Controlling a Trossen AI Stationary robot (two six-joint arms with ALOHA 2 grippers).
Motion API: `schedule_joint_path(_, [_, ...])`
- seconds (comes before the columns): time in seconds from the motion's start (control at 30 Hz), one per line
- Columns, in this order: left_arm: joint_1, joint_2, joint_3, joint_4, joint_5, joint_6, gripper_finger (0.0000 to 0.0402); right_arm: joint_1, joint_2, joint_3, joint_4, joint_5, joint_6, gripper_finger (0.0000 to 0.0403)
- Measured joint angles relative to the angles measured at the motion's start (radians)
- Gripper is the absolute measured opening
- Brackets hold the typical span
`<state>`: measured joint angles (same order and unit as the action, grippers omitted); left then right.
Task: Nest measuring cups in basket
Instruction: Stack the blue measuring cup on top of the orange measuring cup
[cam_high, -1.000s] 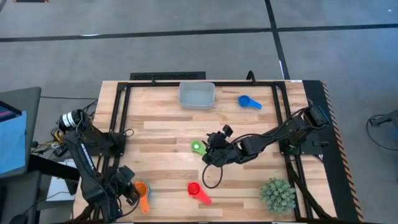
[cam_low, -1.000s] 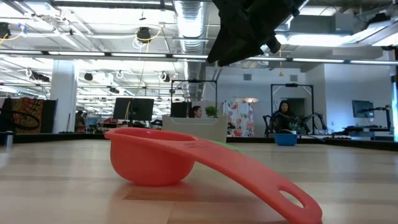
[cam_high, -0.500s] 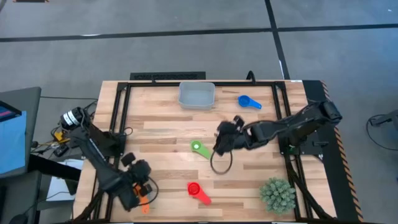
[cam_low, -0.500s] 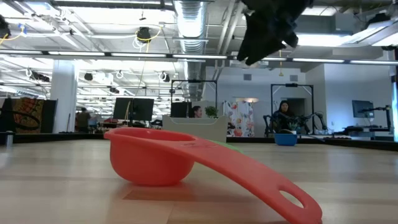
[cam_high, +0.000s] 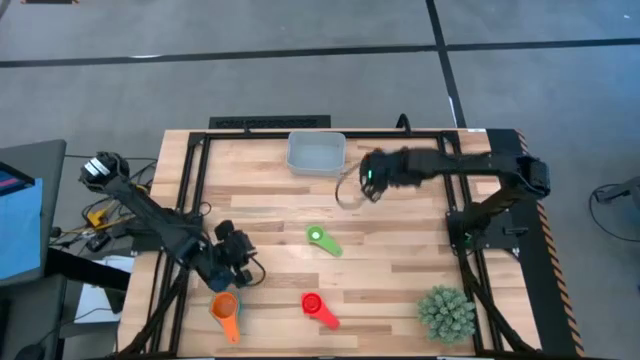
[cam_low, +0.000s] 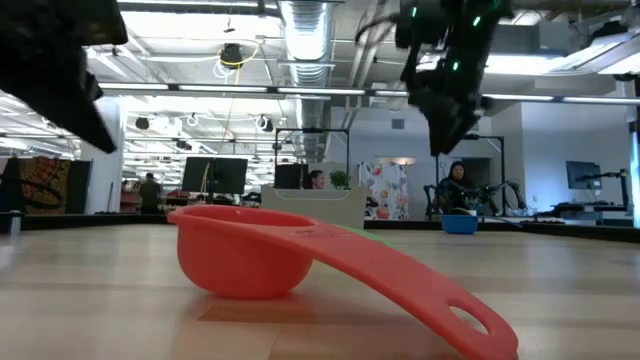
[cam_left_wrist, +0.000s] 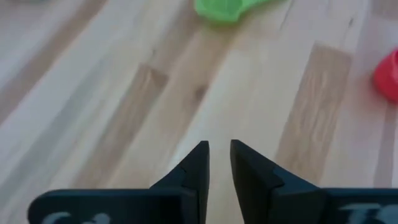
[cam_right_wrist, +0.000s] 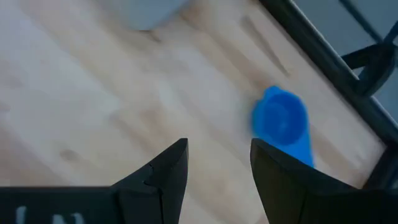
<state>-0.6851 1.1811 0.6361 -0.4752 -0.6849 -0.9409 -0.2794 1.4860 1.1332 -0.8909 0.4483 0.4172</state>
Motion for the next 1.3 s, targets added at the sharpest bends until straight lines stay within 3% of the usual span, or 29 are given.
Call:
schedule_joint_path(0.2, [0.043, -0.066, -0.087, 0.111, -0.058, 0.083, 0.0052, -0.252, 0.071, -0.001, 0.055, -0.109, -0.169, 0.0196])
schedule_joint_path(0.43, [0.085, -0.068, -0.101, 0.119, -0.169, 0.084, 0.0052, -0.413, 0.177, -0.003, 0.056, -0.183, -0.227, 0.0199])
schedule_joint_path(0.93, [0.146, -0.068, -0.101, 0.072, -0.134, 0.155, 0.0096, -0.501, 0.269, -0.002, 0.071, -0.2, -0.298, 0.0197])
schedule_joint_path(1.3, [0.174, -0.067, -0.101, 0.064, -0.189, 0.154, 0.0096, -0.494, 0.269, -0.001, 0.098, -0.239, -0.193, 0.0154])
